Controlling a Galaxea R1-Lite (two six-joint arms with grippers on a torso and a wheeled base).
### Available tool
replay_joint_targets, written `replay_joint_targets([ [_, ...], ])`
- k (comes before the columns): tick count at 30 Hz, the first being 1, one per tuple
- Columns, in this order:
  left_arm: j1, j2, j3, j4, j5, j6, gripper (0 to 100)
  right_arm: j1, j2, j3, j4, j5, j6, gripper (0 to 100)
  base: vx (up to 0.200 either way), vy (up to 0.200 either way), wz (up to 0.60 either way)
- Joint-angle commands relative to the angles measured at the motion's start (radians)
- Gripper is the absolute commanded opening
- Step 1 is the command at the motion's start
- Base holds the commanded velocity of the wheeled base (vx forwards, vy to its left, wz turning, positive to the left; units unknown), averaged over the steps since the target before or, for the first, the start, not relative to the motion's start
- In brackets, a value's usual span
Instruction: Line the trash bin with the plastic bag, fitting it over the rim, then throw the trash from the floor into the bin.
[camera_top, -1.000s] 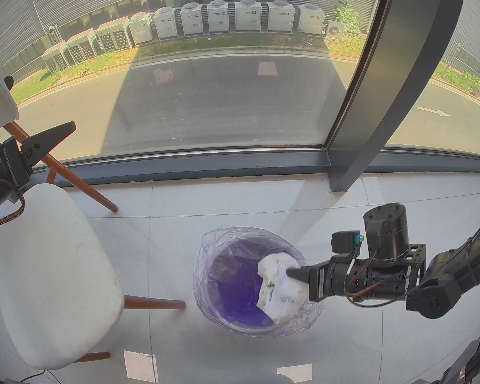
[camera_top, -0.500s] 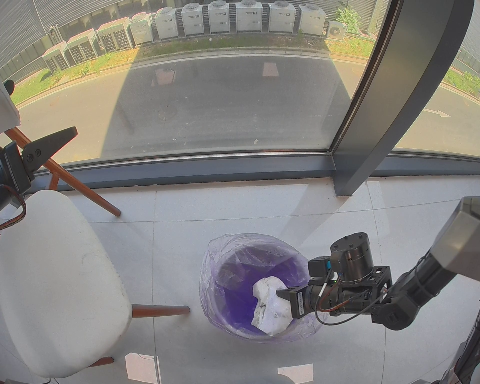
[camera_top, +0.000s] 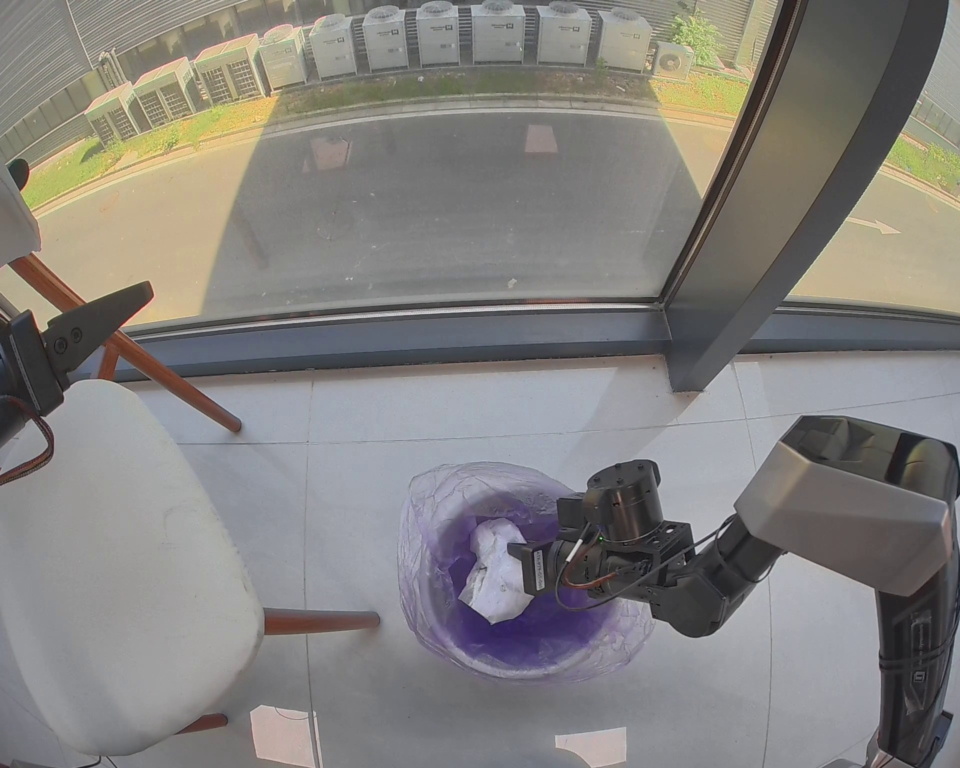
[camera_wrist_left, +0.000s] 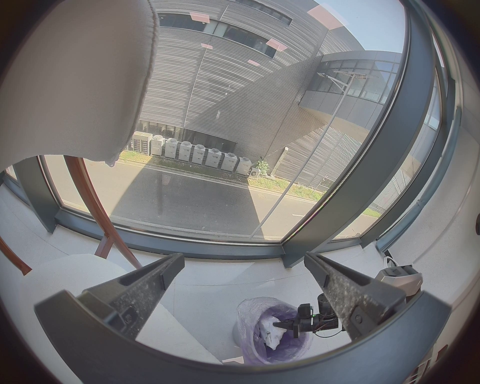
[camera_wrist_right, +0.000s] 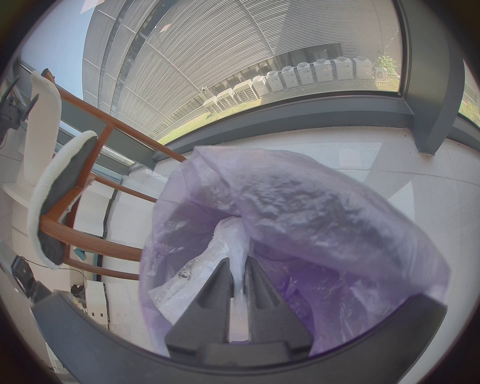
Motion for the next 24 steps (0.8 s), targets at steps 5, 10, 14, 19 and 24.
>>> replay_joint_targets([
  [5, 0.001, -0.01, 0.01, 0.0, 0.001, -0.001, 100, -0.039, 0.1, -0.054, -0.004, -0.005, -0.046, 0, 0.0, 0.0, 0.0],
  [10, 0.001, -0.009, 0.008, 0.0, -0.001, 0.0, 100, -0.051, 0.156, -0.097, -0.063, -0.007, -0.046, 0, 0.0, 0.0, 0.0],
  [14, 0.001, -0.01, 0.007, 0.0, 0.002, 0.0, 100, -0.051, 0.201, -0.117, -0.121, -0.007, -0.053, 0, 0.0, 0.0, 0.0],
  [19, 0.002, -0.013, 0.008, 0.0, 0.004, 0.0, 100, -0.051, 0.218, -0.126, -0.127, -0.007, -0.1, 0, 0.0, 0.0, 0.0],
  [24, 0.002, -0.019, 0.01, 0.003, 0.004, 0.0, 100, -0.048, 0.215, -0.126, -0.127, -0.005, -0.106, 0, 0.0, 0.0, 0.0],
])
